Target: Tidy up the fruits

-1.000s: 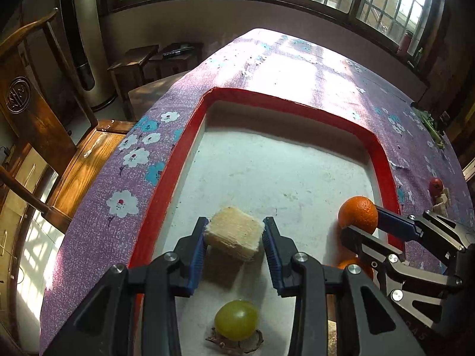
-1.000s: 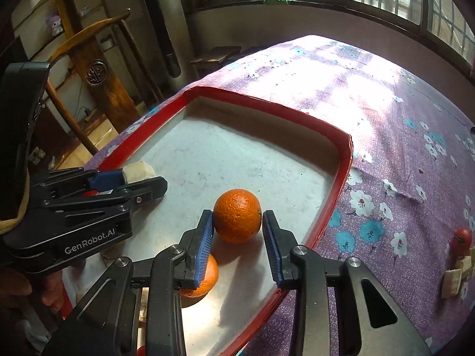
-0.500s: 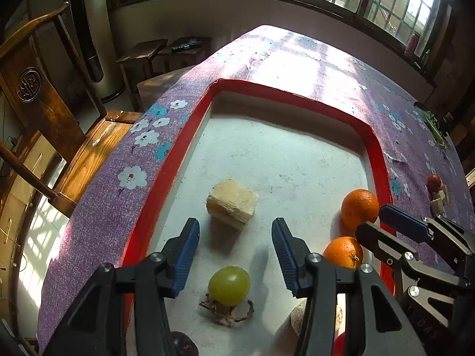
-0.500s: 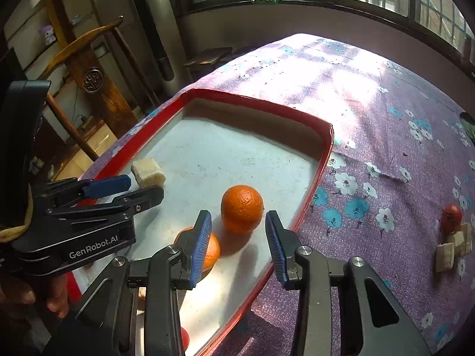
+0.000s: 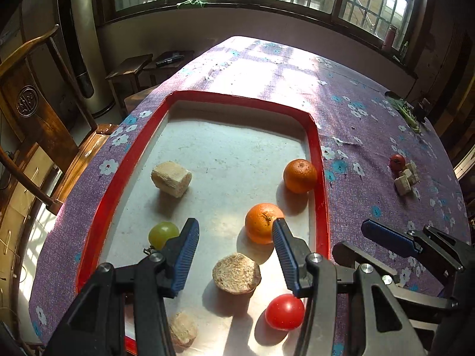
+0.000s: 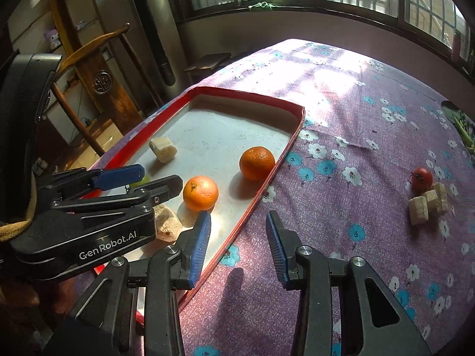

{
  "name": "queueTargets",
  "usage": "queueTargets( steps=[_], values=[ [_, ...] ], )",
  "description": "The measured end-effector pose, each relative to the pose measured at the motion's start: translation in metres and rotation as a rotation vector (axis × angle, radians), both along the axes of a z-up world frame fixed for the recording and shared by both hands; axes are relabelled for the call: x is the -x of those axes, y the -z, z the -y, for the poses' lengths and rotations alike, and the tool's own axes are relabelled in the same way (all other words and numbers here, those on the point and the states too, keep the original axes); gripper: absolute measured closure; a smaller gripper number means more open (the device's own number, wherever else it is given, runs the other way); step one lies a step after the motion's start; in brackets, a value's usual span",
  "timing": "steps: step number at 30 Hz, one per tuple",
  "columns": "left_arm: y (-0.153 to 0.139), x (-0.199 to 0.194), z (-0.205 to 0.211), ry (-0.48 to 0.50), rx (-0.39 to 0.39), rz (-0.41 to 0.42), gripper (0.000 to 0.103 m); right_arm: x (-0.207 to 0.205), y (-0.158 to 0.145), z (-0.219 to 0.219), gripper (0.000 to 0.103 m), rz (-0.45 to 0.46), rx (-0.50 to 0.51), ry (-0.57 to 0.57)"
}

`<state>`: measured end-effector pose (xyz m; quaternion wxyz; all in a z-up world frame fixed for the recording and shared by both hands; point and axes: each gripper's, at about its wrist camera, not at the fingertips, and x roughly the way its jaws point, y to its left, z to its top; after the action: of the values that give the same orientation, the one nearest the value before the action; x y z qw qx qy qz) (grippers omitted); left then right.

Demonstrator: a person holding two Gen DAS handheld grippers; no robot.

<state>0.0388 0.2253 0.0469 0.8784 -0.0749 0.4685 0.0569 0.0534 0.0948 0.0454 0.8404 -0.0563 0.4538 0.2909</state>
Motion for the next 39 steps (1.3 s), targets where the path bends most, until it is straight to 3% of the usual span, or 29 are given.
queueTargets(
  steps=[9,16,20,29,35,39],
  values=[
    [-0.004,0.008,0.063,0.093,0.01,-0.012,0.049,0.0,0.003,0.081,0.065,-0.019,-0.03,0.147],
    [-0.002,0.02,0.106,0.185,0.007,-0.035,0.048,-0.032,0.01,0.173,0.065,-0.027,-0.064,0.355],
    [0.002,0.028,0.117,0.206,0.017,-0.066,0.046,-0.059,0.014,0.203,0.065,-0.063,-0.109,0.395],
    [0.01,0.036,0.126,0.212,-0.011,-0.117,0.044,-0.114,0.032,0.203,0.065,-0.094,-0.162,0.316],
    [0.017,0.021,0.134,0.201,-0.004,-0.135,0.043,-0.122,0.04,0.213,0.068,-0.157,-0.294,0.277],
    [0.018,0.0,0.154,0.229,-0.018,-0.131,0.043,-0.111,0.036,0.215,0.076,-0.144,-0.26,0.231]
  ],
)
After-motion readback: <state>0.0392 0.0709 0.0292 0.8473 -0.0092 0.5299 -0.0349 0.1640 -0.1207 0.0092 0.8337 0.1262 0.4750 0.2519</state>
